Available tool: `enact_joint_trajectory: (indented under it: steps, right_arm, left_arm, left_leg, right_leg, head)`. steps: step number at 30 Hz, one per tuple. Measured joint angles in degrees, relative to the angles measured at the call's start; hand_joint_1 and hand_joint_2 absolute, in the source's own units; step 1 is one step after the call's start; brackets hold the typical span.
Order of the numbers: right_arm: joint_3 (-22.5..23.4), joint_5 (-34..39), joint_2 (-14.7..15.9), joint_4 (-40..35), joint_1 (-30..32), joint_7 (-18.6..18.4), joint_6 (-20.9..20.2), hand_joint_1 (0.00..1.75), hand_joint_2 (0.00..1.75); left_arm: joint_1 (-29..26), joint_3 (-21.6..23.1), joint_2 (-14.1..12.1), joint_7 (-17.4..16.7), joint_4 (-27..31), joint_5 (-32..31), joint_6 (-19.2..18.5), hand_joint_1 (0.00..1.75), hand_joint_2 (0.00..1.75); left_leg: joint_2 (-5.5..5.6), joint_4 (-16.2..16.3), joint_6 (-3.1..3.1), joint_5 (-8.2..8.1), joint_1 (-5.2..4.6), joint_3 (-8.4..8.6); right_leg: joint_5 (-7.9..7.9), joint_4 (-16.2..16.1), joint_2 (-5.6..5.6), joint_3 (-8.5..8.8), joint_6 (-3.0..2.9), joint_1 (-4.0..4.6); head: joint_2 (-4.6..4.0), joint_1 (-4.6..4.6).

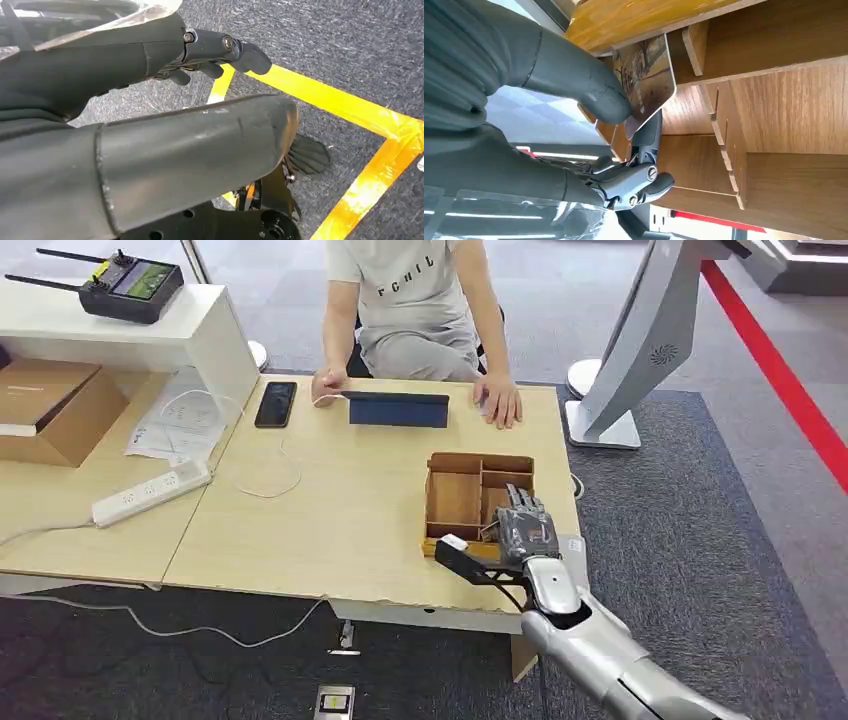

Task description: Pass the card to the sensor for recognition and then transmit it.

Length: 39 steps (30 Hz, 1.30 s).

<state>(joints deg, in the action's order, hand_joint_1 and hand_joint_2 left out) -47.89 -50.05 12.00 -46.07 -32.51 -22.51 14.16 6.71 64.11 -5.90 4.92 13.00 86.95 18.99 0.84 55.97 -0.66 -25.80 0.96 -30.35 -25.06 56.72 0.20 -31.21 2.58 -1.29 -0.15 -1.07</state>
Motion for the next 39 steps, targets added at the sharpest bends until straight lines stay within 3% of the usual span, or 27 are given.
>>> enact_joint_trajectory:
  steps: [2, 15, 39]
  right_arm:
    - [0.0, 0.28, 0.0, 0.11, 0.03, 0.15, 0.39, 1.75, 1.75]
    - [0.06, 1.33, 0.74, -0.11, -0.05, 0.07, 3.87, 1.75, 1.75]
    - [3.5, 0.42, 3.85, -11.81, 0.48, -1.05, 6.43, 1.75, 1.75]
  left_arm:
    - [-0.01, 0.0, 0.0, -0.15, 0.0, 0.0, 0.44, 0.0, 0.0]
    - [-0.02, 0.0, 0.09, -1.18, 0.0, 0.04, 1.55, 0.0, 0.0]
    - [-0.02, 0.0, 0.31, -1.51, 0.0, 0.33, 2.38, 0.0, 0.0]
  left_leg:
    - [0.0, 0.0, 0.0, 0.0, 0.0, 0.01]
    - [0.0, 0.0, 0.0, 0.0, 0.0, -0.02]
    - [0.0, 0.0, 0.0, 0.0, 0.0, -0.03]
  right_leg:
    - [0.0, 0.0, 0.0, 0.02, 0.0, 0.0]
    - [0.01, 0.0, 0.0, 0.01, 0.0, 0.0]
    - [0.01, 0.0, 0.0, -0.02, -0.01, 0.0]
  head:
    - [0.0, 0.0]
    - [0.0, 0.0]
    - [0.0, 0.0]
